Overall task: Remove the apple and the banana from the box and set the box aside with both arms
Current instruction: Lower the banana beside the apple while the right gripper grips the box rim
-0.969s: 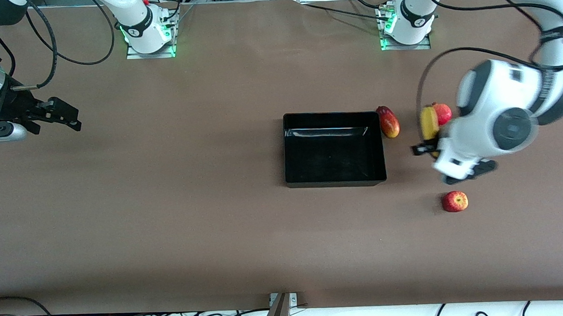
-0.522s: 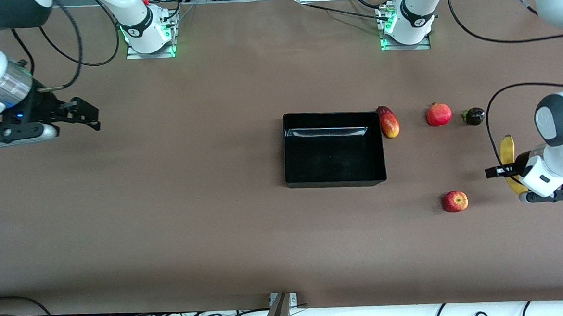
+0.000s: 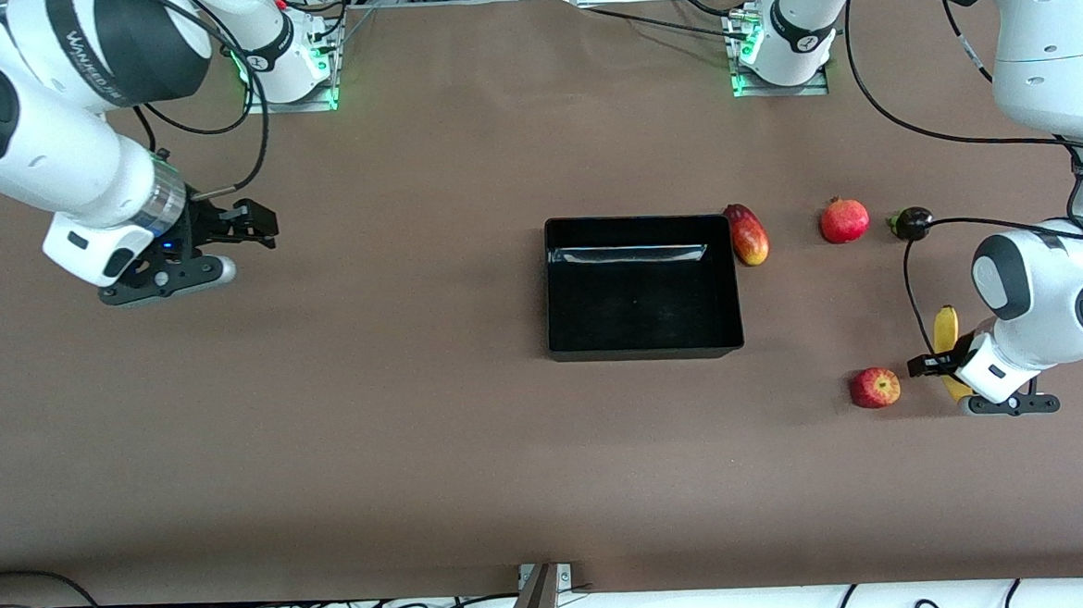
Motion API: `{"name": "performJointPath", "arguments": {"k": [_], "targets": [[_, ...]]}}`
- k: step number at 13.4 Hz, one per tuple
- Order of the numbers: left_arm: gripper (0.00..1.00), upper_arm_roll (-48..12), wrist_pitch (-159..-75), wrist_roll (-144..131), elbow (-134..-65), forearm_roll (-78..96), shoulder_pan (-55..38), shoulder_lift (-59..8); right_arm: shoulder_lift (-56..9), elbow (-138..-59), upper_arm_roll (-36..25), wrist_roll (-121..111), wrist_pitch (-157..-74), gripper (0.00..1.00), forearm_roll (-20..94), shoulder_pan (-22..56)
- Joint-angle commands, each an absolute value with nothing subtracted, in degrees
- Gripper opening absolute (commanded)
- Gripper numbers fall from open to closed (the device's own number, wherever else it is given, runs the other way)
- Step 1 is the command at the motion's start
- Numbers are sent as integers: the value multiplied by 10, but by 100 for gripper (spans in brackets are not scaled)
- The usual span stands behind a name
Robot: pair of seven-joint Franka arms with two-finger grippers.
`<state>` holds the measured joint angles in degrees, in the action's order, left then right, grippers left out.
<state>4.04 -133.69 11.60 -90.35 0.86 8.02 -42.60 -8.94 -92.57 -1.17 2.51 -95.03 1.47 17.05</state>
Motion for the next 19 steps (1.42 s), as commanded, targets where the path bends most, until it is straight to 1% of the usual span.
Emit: {"name": "performJointPath", "arguments": {"k": [1, 3, 4, 5, 8, 9, 10, 11, 13, 16, 17, 19], "targets": [[12, 46, -1377, 124, -900, 20, 75, -446, -109, -913, -14, 79, -953, 100, 63, 206], [12, 46, -1392, 124, -901, 20, 75, -454, -135, -913, -15, 146, -993, 100, 83, 255], [15, 46, -1392, 123, -901, 20, 74, -454, -152, -913, -15, 187, -1018, 100, 84, 284], [41, 46, -1392, 123, -901, 20, 74, -454, -169, -912, -15, 232, -1049, 100, 84, 312], [97, 47, -1384, 122, -910, 20, 72, -440, -243, -892, -15, 354, -1141, 100, 84, 386], [100, 47, -1384, 121, -911, 20, 72, -434, -270, -875, -15, 387, -1160, 100, 84, 405], [100, 47, -1379, 121, -912, 19, 72, -425, -296, -855, -15, 415, -1177, 100, 84, 420], [100, 47, -1354, 121, -918, 19, 71, -408, -318, -846, -15, 437, -1193, 100, 84, 434], [100, 47, -1268, 125, -918, 19, 69, -361, -347, -843, -15, 482, -1244, 100, 83, 459], [100, 47, -1102, 127, -913, 13, 54, -253, -386, -842, -15, 524, -1294, 100, 83, 483], [100, 47, -1060, 127, -911, 14, 50, -221, -400, -843, -17, 533, -1311, 100, 79, 496], [100, 46, -1003, 126, -906, 21, 44, -152, -422, -843, -19, 541, -1334, 100, 73, 505]]}}
